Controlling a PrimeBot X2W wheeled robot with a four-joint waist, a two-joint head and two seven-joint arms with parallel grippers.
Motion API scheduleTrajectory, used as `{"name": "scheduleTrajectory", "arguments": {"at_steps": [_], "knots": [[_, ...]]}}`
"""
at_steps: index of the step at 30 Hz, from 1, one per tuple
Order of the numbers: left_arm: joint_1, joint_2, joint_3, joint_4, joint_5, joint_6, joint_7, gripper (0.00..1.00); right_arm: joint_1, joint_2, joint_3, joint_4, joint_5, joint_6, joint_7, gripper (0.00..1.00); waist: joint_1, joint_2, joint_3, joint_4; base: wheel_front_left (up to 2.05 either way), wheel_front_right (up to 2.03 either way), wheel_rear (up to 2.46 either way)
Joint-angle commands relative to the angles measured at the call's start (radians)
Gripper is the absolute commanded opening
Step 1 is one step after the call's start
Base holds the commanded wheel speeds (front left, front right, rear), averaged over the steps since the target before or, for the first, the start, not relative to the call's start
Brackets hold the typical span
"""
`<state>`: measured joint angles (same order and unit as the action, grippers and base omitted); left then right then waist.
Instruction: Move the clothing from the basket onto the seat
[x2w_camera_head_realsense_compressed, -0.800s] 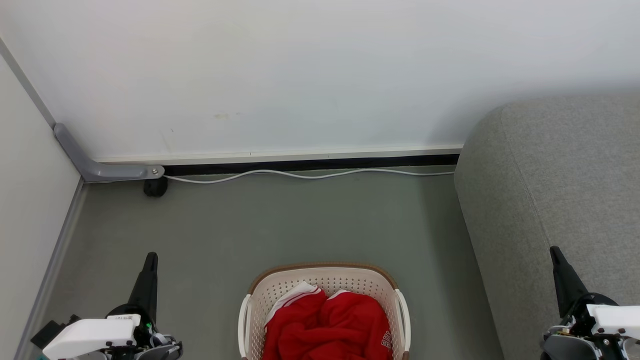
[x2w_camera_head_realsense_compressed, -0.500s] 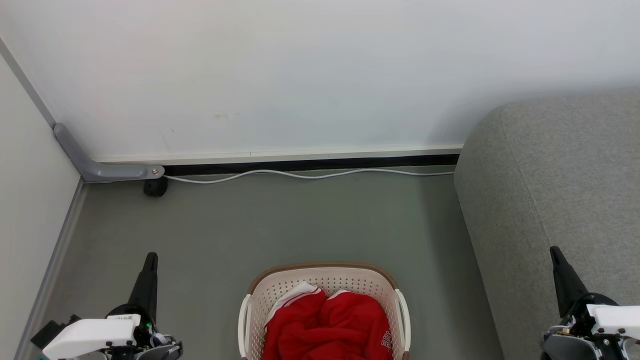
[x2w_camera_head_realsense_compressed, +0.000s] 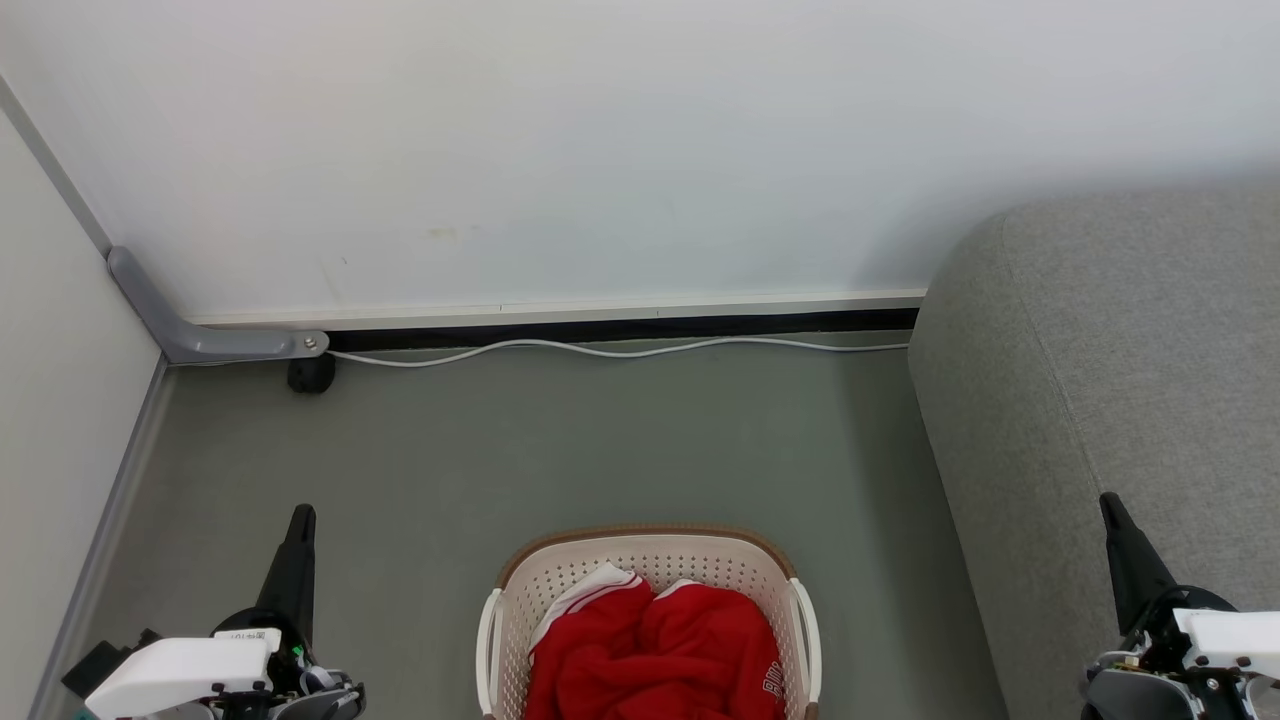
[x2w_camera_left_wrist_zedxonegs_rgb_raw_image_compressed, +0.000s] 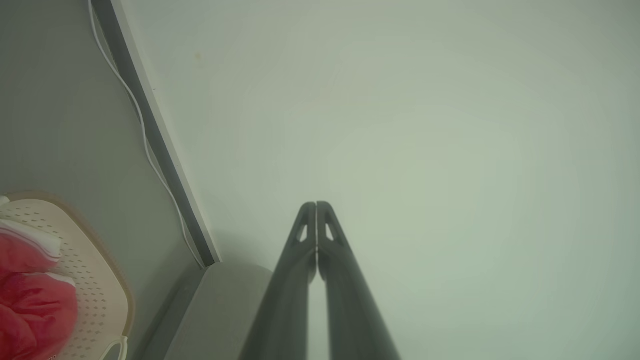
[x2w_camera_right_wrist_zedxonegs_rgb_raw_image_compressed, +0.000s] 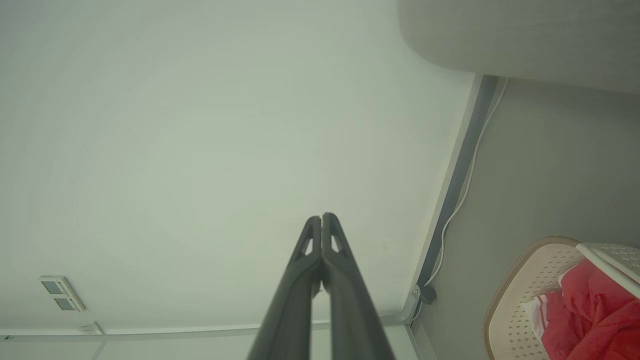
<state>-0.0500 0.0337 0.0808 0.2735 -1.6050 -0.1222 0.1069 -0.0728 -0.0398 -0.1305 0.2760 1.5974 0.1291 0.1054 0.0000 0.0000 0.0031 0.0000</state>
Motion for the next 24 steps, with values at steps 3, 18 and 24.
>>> {"name": "scheduleTrajectory", "arguments": {"at_steps": [3, 18, 24], "knots": [[-0.058, 0.017, 0.033, -0.029, -0.004, -0.008, 0.006, 0.00, -0.035, -0.010, 0.017, -0.031, 0.012, 0.002, 0.007, 0.00, 0.0000, 0.0000, 0.000, 0.000, 0.00, 0.00, 0.00], [-0.058, 0.017, 0.033, -0.029, -0.004, -0.008, 0.006, 0.00, -0.035, -0.010, 0.017, -0.031, 0.012, 0.002, 0.007, 0.00, 0.0000, 0.0000, 0.000, 0.000, 0.00, 0.00, 0.00], [-0.058, 0.017, 0.033, -0.029, -0.004, -0.008, 0.006, 0.00, -0.035, -0.010, 0.017, -0.031, 0.012, 0.002, 0.007, 0.00, 0.0000, 0.0000, 0.000, 0.000, 0.00, 0.00, 0.00]]}}
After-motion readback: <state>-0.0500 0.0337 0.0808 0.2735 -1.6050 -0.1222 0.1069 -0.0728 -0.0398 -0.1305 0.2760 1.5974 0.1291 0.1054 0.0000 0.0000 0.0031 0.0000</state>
